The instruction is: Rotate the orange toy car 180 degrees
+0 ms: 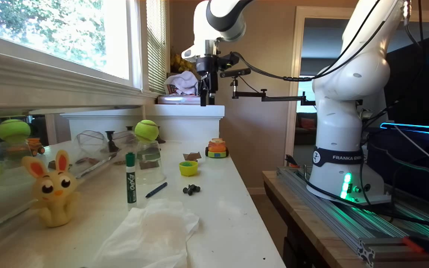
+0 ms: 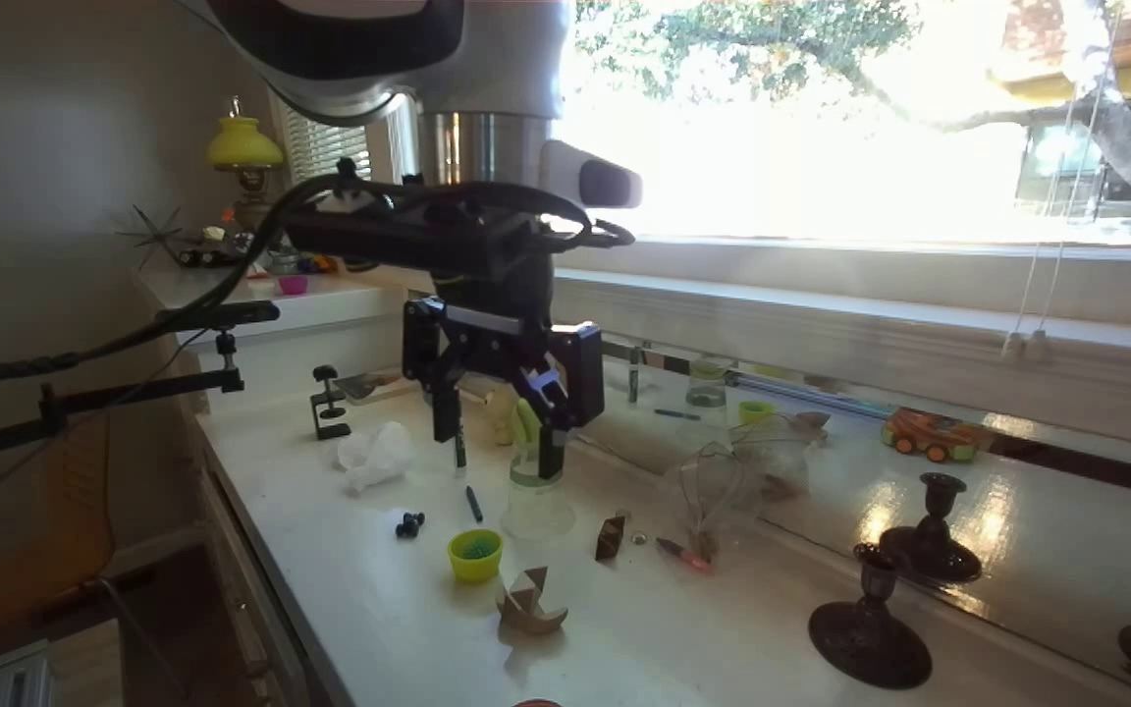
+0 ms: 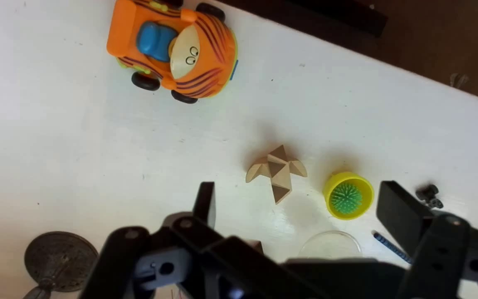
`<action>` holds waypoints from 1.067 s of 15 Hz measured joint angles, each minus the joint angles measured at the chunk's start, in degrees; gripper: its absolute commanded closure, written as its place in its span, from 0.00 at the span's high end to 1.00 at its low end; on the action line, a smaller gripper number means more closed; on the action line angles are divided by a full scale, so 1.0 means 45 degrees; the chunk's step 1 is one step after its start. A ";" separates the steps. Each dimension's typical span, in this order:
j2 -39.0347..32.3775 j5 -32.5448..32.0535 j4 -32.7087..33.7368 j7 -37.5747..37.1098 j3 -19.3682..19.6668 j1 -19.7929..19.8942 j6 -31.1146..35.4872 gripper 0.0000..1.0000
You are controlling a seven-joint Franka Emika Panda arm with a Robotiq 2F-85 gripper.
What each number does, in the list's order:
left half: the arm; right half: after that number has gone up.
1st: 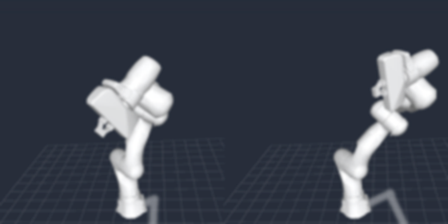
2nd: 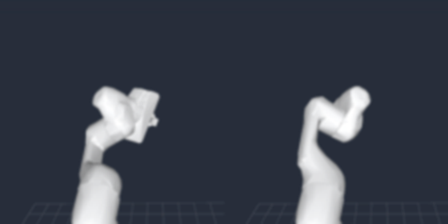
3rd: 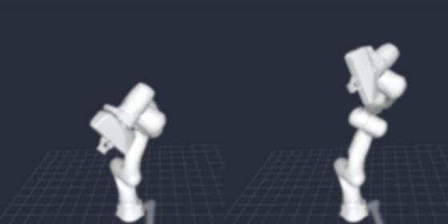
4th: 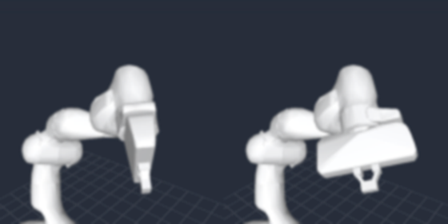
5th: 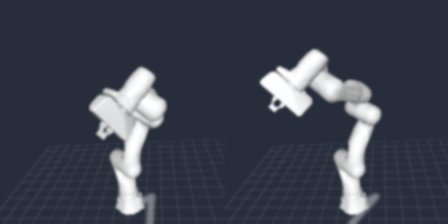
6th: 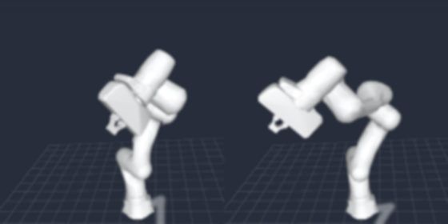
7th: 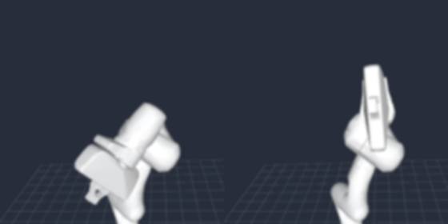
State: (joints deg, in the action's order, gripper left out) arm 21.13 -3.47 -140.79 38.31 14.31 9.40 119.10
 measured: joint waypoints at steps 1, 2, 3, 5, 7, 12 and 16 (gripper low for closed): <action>-0.0024 0.0000 -0.0001 -0.0519 0.0000 0.0005 0.0000 1.00; -0.0045 0.0002 -0.0006 -0.1014 -0.0001 0.0004 -0.0004 1.00; -0.0059 0.0002 -0.0013 -0.1525 -0.0009 0.0004 -0.0005 1.00; -0.0073 0.0003 -0.0026 -0.2387 -0.0035 -0.0008 -0.0011 1.00; -0.0074 0.0003 -0.0033 -0.3032 -0.0094 -0.0017 -0.0011 1.00; -0.0074 0.0002 -0.0047 -0.3534 -0.0339 -0.0077 -0.0011 1.00; -0.0074 0.0002 -0.0048 -0.3714 -0.0391 -0.0135 -0.0011 1.00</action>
State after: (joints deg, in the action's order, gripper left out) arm 20.80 -3.46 -141.00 21.59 12.55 8.79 119.05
